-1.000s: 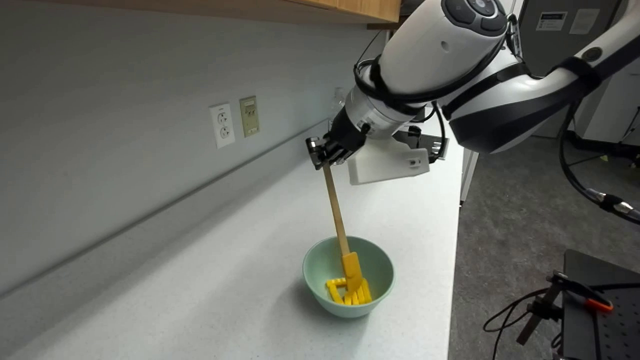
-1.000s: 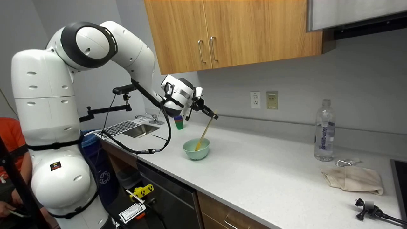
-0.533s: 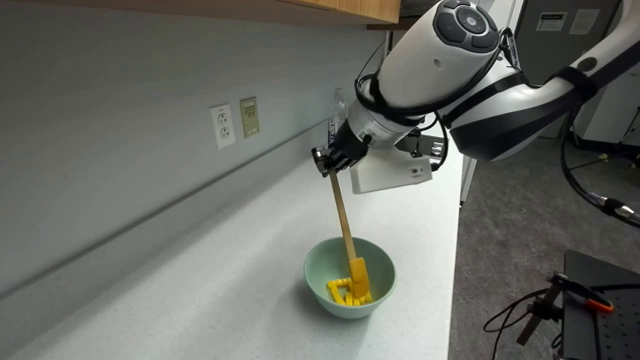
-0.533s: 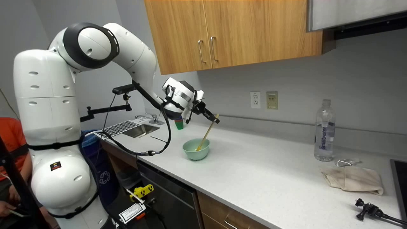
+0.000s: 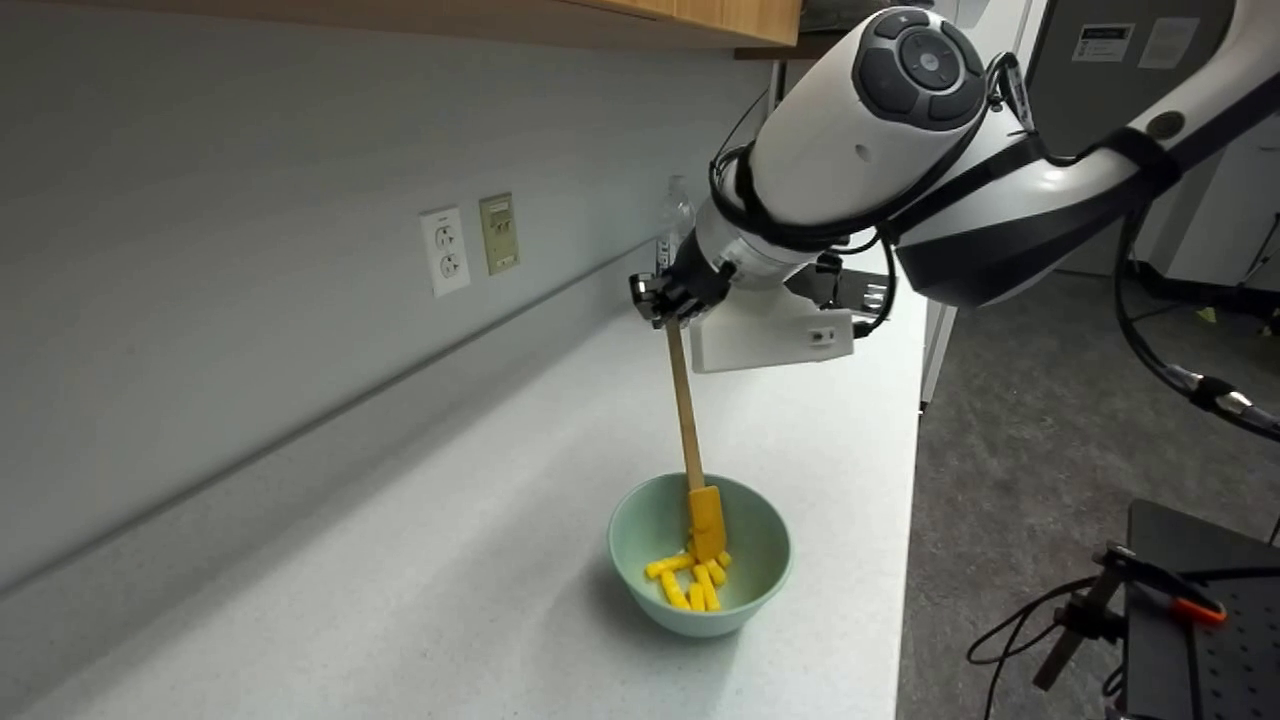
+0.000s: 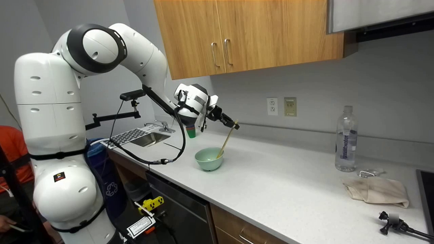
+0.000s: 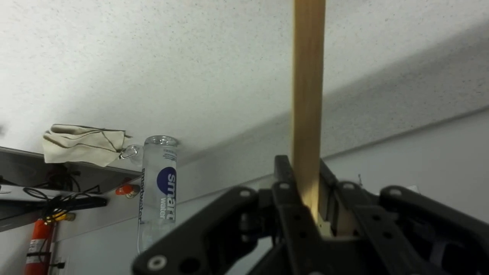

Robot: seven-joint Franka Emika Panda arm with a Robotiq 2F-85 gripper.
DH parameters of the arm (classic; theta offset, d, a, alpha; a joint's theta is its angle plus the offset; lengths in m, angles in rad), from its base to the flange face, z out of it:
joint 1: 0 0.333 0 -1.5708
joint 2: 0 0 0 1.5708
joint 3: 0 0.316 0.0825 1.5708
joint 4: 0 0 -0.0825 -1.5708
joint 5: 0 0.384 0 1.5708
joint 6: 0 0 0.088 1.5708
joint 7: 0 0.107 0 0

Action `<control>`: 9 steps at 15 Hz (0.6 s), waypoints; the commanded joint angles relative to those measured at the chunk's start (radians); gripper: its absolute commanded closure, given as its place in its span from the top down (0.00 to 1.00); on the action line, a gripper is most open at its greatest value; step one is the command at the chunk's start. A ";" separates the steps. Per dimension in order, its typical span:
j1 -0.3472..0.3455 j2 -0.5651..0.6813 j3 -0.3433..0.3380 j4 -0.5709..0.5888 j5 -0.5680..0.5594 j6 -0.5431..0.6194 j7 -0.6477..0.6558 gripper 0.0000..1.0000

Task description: Use the object to mix the contents in the bowl

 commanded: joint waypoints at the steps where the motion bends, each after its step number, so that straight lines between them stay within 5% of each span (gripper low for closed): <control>1: -0.002 0.010 0.005 0.003 0.029 0.011 -0.013 0.04; 8: -0.007 0.028 0.015 0.013 0.160 0.014 -0.058 0.04; 9: -0.006 0.027 0.014 0.013 0.166 0.010 -0.061 0.35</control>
